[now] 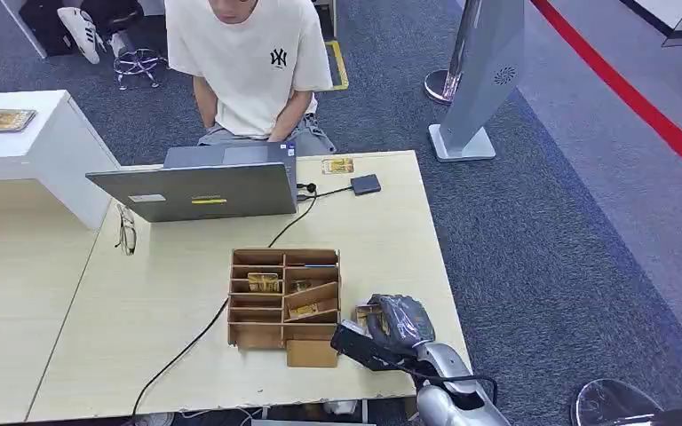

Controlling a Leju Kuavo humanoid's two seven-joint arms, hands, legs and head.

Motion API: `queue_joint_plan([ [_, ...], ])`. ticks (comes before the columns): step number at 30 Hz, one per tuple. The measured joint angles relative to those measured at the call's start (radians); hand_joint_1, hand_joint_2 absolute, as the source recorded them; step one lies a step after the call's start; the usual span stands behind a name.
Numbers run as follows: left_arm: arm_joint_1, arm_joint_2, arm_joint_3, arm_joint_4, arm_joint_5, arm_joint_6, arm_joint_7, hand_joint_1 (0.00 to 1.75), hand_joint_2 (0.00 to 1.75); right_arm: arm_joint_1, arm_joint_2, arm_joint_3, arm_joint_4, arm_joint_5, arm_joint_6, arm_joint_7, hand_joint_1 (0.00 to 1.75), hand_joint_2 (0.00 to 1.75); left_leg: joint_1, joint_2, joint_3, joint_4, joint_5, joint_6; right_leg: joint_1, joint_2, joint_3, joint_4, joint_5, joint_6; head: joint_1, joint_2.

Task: Pass the card to the sensor for recognition and then transmit it.

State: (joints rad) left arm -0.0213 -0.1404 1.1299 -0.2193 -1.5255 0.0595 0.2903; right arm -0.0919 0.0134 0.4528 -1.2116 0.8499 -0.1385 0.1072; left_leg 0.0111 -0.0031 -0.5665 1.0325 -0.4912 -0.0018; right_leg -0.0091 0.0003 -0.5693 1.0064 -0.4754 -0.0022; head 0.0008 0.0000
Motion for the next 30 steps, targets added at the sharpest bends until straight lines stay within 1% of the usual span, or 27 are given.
queue_joint_plan([
  [4, 0.000, 0.000, 0.000, 0.000, 0.000, -0.001, 0.000, 0.00, 0.00, 0.000, 0.002, 0.000, 0.000, 0.000, -0.009, -0.004, 1.75, 1.75, 0.000, 0.000, 0.000, 0.000, 0.000, 0.000, 0.000, 0.000, 0.000, 0.000, 0.000, 0.000, 0.000, 0.000],
  [7, 0.000, 0.000, 0.001, 0.000, 0.000, -0.001, 0.000, 0.00, 0.00, 0.004, 0.005, 0.000, -0.006, 0.004, -0.037, -0.012, 1.75, 1.75, 0.000, 0.000, 0.000, 0.000, 0.000, 0.000, 0.000, 0.000, 0.000, 0.000, 0.000, 0.000, 0.000, 0.000],
  [11, 0.000, -0.004, 0.006, -0.001, -0.001, -0.001, 0.000, 0.00, 0.00, 0.020, 0.005, -0.003, -0.047, 0.018, -0.076, -0.021, 1.75, 1.75, 0.000, 0.000, 0.000, 0.000, 0.000, 0.000, 0.000, 0.000, 0.000, 0.000, 0.000, 0.000, 0.000, 0.000],
  [17, 0.001, -0.015, 0.019, -0.007, -0.003, -0.001, -0.001, 0.00, 0.00, 0.062, 0.005, -0.026, -0.168, 0.054, -0.151, -0.042, 1.75, 1.75, 0.000, 0.000, -0.001, 0.000, 0.000, 0.000, 0.000, 0.000, 0.000, 0.000, 0.000, 0.000, 0.000, 0.000],
  [20, 0.001, -0.022, 0.023, -0.012, -0.007, 0.001, -0.007, 0.00, 0.00, 0.088, 0.005, -0.043, -0.254, 0.073, -0.212, -0.069, 1.75, 1.75, 0.000, 0.000, -0.001, 0.000, 0.000, 0.000, 0.000, 0.000, -0.001, 0.000, 0.000, 0.000, 0.000, 0.000],
  [26, 0.001, -0.035, 0.031, -0.019, -0.013, 0.004, -0.010, 0.00, 0.00, 0.132, 0.008, -0.060, -0.394, 0.090, -0.276, -0.111, 1.75, 1.75, 0.000, 0.000, -0.001, 0.000, 0.000, 0.000, 0.000, 0.000, -0.001, 0.000, 0.000, 0.000, 0.000, 0.000],
  [30, 0.001, -0.040, 0.038, -0.021, -0.014, 0.008, -0.016, 0.00, 0.00, 0.153, 0.017, -0.061, -0.463, 0.071, -0.318, -0.147, 1.75, 1.75, 0.000, 0.000, -0.002, 0.000, 0.000, 0.000, 0.000, 0.000, -0.001, 0.000, 0.000, 0.000, 0.000, 0.000],
])
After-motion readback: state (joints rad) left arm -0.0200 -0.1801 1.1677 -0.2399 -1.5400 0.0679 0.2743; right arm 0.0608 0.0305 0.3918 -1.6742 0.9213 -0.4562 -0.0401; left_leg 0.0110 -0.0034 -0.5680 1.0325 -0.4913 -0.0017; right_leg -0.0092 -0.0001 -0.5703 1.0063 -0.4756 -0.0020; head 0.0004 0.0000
